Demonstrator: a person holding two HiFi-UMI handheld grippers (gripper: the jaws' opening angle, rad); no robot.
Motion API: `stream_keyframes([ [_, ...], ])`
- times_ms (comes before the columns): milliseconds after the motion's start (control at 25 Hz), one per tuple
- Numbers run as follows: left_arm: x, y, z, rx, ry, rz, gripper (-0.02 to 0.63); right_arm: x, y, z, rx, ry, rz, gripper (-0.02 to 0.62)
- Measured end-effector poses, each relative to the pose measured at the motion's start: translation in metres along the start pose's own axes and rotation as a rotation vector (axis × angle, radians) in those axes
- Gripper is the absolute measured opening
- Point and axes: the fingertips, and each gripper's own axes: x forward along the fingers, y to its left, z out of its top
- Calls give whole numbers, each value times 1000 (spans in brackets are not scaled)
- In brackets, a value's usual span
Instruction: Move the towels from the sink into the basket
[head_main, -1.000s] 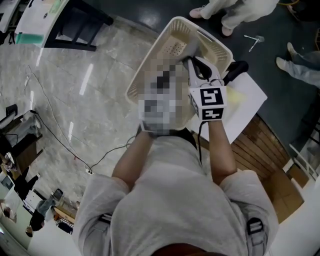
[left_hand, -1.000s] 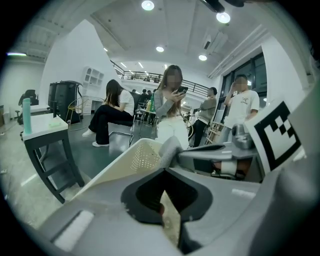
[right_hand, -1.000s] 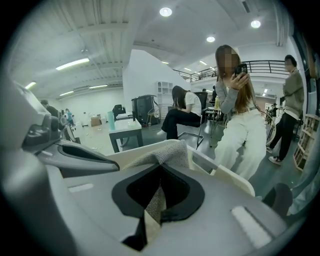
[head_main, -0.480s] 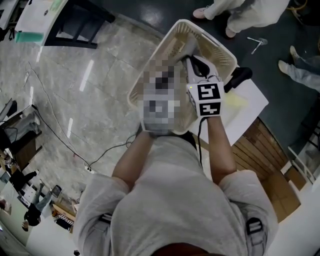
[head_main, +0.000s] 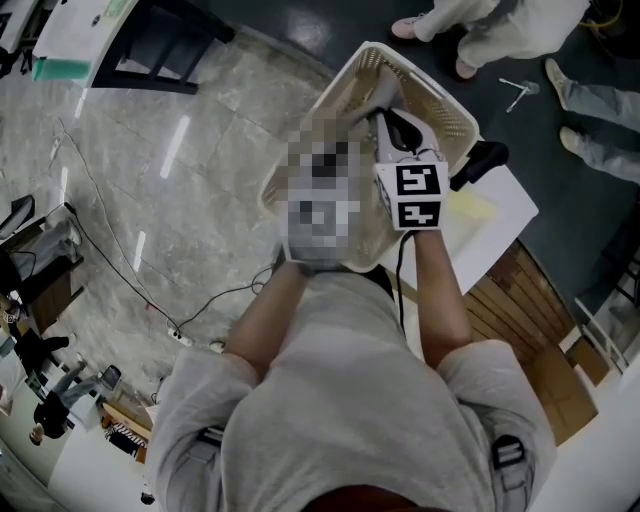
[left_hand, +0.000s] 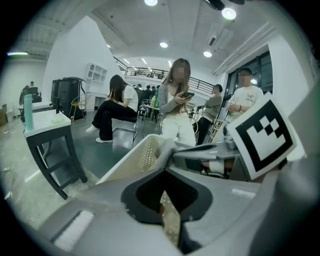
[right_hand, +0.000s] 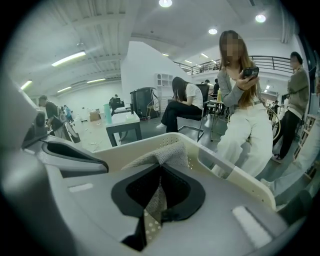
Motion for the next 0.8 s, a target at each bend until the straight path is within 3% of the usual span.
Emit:
stream_keyframes([
  [120,0,1,-2,0,1,0,21,3,2,-3,-4,18,10,100],
  [360,-4,-1,0,10,-5,-4,21,-7,2,3,5,-10,-4,103],
  [520,-8,-3,0,18,-10,-9,20,-16,2,6,0,-34,-25,75],
  [600,-11,-6,0,23,-14,-13,20,-24,1,8,-2,-55,-44,9],
  [800,-18,-21,-2,47,-23,-30,21,-46,0,8,-1,-101,-59,6],
])
